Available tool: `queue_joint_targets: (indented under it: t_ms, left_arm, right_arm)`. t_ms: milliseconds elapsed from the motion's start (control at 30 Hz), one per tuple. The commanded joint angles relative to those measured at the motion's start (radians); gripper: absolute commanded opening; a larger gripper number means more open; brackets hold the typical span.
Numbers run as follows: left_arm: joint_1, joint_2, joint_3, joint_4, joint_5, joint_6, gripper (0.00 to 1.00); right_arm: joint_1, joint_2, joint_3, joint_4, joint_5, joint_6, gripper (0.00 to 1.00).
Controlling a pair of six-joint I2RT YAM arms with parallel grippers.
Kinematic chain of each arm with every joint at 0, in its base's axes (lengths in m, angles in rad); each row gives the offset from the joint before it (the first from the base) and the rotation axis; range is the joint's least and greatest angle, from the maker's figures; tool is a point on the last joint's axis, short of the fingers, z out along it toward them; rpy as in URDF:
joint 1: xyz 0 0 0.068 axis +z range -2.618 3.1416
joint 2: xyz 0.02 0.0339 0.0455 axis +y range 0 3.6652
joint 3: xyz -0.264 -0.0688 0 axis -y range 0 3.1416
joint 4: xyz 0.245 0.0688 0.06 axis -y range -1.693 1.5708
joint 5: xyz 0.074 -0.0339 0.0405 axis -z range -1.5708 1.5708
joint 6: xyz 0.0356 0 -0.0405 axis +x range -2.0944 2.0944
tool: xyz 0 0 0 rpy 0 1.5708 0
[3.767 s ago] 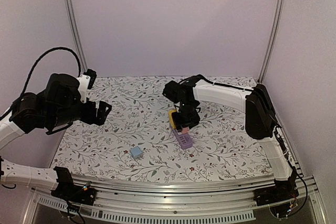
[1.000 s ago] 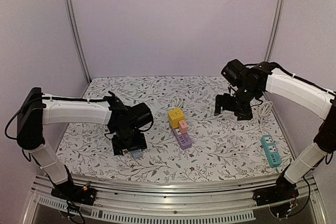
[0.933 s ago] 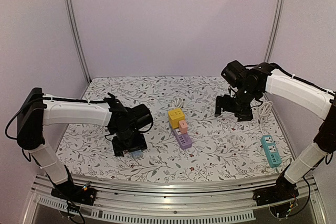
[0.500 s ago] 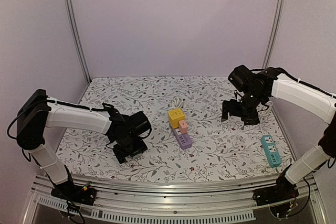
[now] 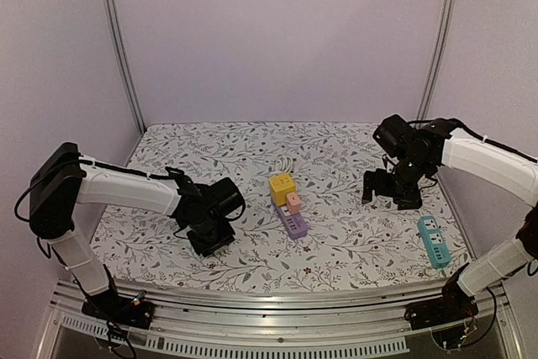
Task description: Insert the plug
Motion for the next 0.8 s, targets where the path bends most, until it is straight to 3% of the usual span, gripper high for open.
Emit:
queue_joint_targets:
  t_ms: [0,67,200,500,767]
  left_arm:
    - [0.011,0.014,-0.008,0.022,-0.01,0.063,0.3]
    - [0.016,-0.003,-0.011,0.024,-0.018,0.089,0.22]
    - [0.028,-0.056,-0.009,0.021,-0.038,0.17,0.15]
    - [0.041,-0.216,0.054,-0.11,-0.135,0.361,0.1]
    - [0.042,-0.355,0.062,-0.217,-0.222,0.395,0.08]
  right_arm:
    - [-0.061,-0.048,-0.082,0.031,-0.014,0.014,0.99]
    - [-0.099,-0.066,-0.114,0.043,-0.02,0.01,0.99]
    - [-0.212,-0.086,-0.16,0.058,-0.015,-0.009,0.99]
    - [-0.524,-0.041,-0.218,0.091,0.032,-0.06,0.99]
    - [-0.686,0.001,-0.293,0.173,-0.038,-0.144,0.99]
